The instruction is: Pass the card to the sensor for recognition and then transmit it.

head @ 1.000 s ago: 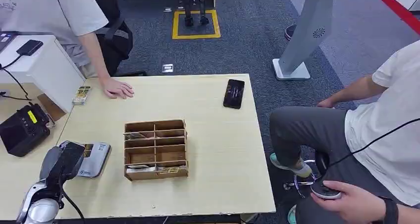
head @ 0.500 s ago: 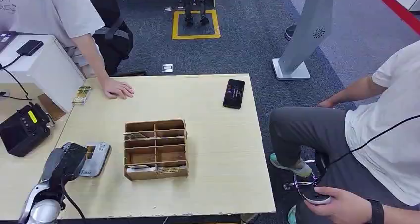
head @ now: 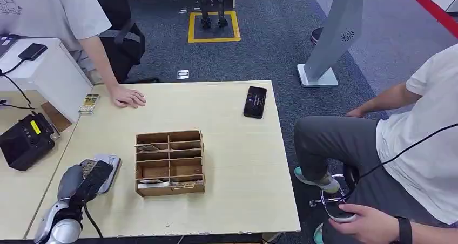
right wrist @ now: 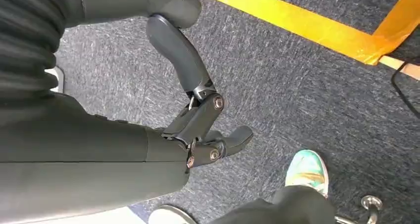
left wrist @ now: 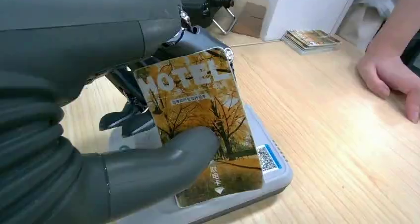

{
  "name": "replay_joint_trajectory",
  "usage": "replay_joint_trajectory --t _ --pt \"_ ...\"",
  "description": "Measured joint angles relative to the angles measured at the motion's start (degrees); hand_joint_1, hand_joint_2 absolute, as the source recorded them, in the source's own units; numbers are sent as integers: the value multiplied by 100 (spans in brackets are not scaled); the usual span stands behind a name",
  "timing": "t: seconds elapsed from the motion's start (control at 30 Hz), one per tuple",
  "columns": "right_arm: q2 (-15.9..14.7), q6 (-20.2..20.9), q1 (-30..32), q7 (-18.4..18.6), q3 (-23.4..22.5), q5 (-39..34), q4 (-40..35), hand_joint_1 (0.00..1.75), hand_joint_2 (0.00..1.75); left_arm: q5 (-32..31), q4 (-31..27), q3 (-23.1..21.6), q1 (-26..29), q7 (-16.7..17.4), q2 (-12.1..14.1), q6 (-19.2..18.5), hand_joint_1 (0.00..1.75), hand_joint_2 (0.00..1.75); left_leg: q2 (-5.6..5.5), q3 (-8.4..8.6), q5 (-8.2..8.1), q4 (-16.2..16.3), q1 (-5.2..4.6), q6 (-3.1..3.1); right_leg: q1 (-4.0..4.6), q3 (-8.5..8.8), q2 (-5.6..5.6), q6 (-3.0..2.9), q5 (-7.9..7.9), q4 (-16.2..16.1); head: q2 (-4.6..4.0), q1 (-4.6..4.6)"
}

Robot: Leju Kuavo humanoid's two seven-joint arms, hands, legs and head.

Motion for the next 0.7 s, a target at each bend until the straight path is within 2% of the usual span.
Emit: replay_joint_trajectory --t 0.7 --pt "7 0 -6 0 0 4 0 0 175 -15 168 -4 -47 0 -57 13 175 175 -1 1 0 0 0 0 0 1 -1 0 0 3 0 0"
